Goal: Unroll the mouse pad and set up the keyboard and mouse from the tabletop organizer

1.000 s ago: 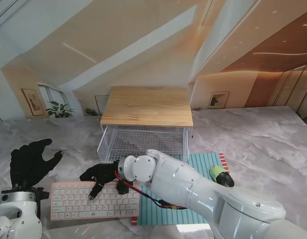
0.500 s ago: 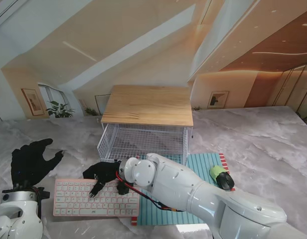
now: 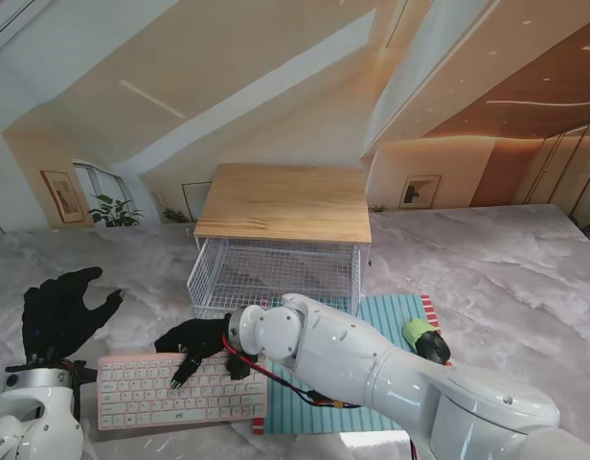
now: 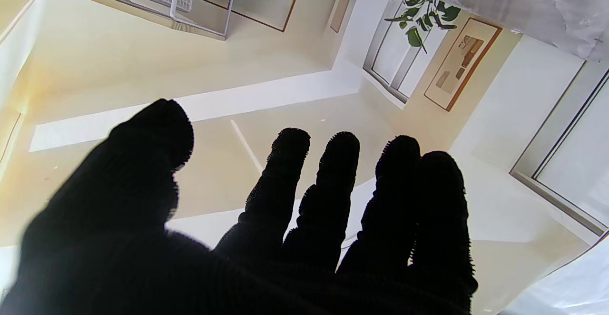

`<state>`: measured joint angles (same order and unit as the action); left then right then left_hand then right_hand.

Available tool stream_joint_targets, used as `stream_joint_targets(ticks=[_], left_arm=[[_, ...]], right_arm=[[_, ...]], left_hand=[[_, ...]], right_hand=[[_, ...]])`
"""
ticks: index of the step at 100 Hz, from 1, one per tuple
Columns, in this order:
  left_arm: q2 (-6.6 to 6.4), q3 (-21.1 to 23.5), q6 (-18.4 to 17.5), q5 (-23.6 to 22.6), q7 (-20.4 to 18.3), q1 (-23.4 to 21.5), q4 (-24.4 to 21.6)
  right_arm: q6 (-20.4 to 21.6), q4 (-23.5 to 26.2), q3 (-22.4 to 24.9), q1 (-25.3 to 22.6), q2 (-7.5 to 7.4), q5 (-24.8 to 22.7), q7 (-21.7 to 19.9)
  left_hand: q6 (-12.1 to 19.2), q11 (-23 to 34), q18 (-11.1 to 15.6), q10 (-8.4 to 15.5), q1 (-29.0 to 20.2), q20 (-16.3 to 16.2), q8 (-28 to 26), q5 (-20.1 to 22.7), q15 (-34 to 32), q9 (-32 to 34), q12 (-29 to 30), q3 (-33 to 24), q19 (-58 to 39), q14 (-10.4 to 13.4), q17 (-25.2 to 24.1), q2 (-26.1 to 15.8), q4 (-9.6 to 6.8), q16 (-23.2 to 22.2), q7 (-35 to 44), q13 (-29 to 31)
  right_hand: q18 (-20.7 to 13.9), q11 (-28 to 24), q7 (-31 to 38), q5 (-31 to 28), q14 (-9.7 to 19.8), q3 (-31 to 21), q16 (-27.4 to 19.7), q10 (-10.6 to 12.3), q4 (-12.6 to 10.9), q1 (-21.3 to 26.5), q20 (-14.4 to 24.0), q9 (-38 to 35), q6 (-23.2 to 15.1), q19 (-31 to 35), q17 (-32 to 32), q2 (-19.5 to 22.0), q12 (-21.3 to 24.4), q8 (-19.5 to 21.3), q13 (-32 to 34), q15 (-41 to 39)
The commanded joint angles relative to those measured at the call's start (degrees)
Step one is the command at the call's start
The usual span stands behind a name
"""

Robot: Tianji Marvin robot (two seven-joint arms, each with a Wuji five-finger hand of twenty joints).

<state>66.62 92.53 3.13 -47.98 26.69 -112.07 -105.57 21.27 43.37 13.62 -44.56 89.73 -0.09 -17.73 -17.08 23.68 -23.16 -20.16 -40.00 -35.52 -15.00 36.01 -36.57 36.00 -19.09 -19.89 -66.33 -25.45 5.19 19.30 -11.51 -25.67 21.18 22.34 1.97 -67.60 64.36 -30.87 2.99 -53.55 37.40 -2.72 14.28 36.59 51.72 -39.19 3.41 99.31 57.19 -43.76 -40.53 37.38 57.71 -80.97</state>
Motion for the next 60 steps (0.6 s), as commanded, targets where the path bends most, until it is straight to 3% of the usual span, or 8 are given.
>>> stream_joint_targets(ticks=[1,40,60], left_arm=[[0.19,-0.18,-0.09,0.17,-0.57,-0.25,-0.24],[0.25,-0.01,-0.28,0.22,-0.25,-0.48,-0.25],[0.24,-0.06,-0.25,0.23,-0.29,-0.47,-0.23]], right_arm=[[0.31,-1.58,-1.59,-1.91,-0.17,-0.44,-2.31],[0.44,-4.10,-2.65,-1.24,1.21,1.19,-7.03],[0.28,-3.39,-2.88,-1.56,0.80,-0.40,-5.25]], left_hand=[[-0.29,-0.27,2.13,0.68,0.77,0.64,0.56,-0.32,-0.25,-1.65,0.59,1.06,0.63,0.39,-0.98,-0.97,-1.60,0.54,-0.84,-1.48],[-0.30,-0.29,2.17,0.71,0.77,0.66,0.57,-0.31,-0.26,-1.72,0.59,1.09,0.63,0.36,-0.99,-1.02,-1.59,0.54,-0.85,-1.54],[-0.27,-0.27,2.20,0.66,0.80,0.68,0.56,-0.30,-0.29,-1.66,0.59,1.04,0.65,0.35,-1.00,-0.94,-1.61,0.53,-0.84,-1.48]], right_hand=[[-2.12,-0.10,3.50,-1.15,-0.18,-8.37,-1.67,0.29,-2.93,7.85,-1.48,0.81,-8.63,1.68,0.92,1.77,0.57,0.41,-0.09,1.87],[-2.61,0.19,3.04,-0.70,-0.36,-7.63,-1.71,-0.43,-3.24,8.40,-1.79,1.15,-6.93,1.50,1.27,2.55,0.57,0.25,-0.13,1.80],[-0.01,2.33,-0.53,0.88,-2.03,-8.09,-3.60,-0.19,-3.89,3.00,-2.45,4.68,-5.59,-2.28,-4.28,0.82,1.36,-1.17,-4.36,8.00]])
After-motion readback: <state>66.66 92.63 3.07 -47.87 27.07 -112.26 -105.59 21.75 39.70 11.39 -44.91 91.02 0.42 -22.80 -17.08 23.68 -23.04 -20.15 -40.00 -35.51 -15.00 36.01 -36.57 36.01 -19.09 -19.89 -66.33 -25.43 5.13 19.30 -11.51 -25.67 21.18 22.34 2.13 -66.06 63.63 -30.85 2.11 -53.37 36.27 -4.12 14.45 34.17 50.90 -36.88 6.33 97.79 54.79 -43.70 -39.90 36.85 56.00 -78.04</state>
